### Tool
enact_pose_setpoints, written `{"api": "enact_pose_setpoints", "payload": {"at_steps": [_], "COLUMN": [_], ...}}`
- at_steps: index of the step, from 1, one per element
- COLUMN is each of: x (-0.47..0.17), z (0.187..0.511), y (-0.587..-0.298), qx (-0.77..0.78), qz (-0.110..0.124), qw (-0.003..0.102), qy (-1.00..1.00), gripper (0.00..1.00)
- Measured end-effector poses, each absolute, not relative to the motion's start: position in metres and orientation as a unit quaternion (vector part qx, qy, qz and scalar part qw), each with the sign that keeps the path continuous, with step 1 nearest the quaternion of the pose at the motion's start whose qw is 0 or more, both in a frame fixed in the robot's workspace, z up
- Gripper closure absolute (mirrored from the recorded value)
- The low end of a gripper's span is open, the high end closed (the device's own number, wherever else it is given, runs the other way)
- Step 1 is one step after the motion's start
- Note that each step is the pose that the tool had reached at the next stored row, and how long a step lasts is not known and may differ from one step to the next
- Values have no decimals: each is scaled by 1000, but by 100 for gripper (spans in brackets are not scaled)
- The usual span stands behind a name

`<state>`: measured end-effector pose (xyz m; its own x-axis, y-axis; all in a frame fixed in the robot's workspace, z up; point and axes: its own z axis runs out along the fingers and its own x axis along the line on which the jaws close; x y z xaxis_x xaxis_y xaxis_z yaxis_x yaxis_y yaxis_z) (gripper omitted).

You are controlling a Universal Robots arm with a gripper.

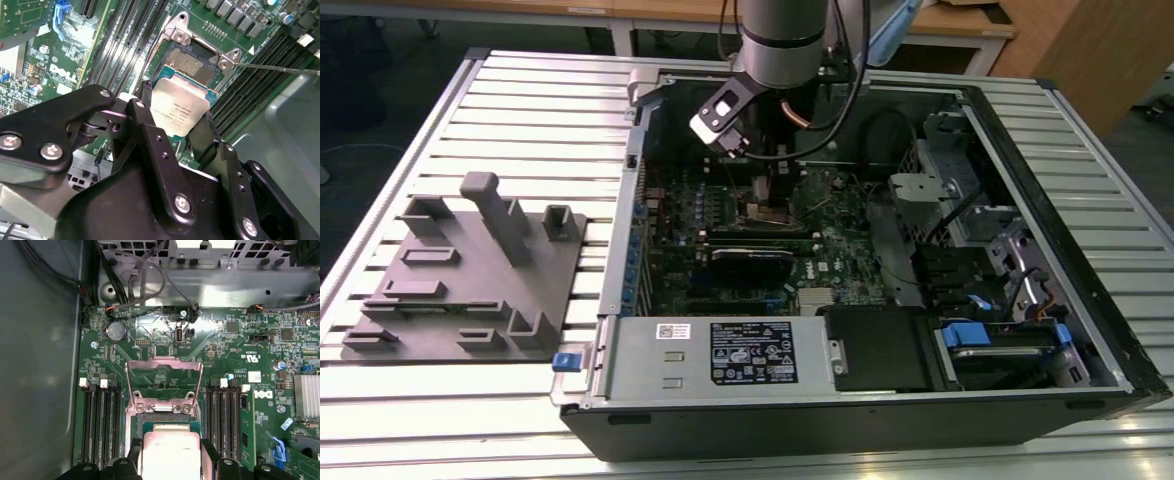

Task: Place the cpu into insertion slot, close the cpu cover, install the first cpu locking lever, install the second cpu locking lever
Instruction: 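Place the cpu into insertion slot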

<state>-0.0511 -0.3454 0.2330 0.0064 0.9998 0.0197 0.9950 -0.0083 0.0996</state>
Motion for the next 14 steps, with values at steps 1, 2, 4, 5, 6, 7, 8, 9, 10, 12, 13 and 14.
{"api": "enact_pose_setpoints", "payload": {"at_steps": [1,2,4,5,6,7,8,9,10,12,13,14], "x": [-52,-52,-52,-52,-52,-52,-52,-52,-52,-52,-52,-52], "z": [232,231,230,229,228,228,228,228,227,226,226,226], "y": [-345,-345,-345,-345,-345,-345,-345,-345,-345,-345,-345,-345], "qx": [709,709,709,709,709,709,709,709,709,709,709,709], "qz": [43,43,44,44,44,44,44,43,44,44,44,44], "qw": [29,29,29,29,29,29,29,29,29,29,29,29], "qy": [704,704,704,704,704,704,704,704,704,704,704,704], "gripper": [46,46,46,46,46,46,46,46,46,46,46,46]}}
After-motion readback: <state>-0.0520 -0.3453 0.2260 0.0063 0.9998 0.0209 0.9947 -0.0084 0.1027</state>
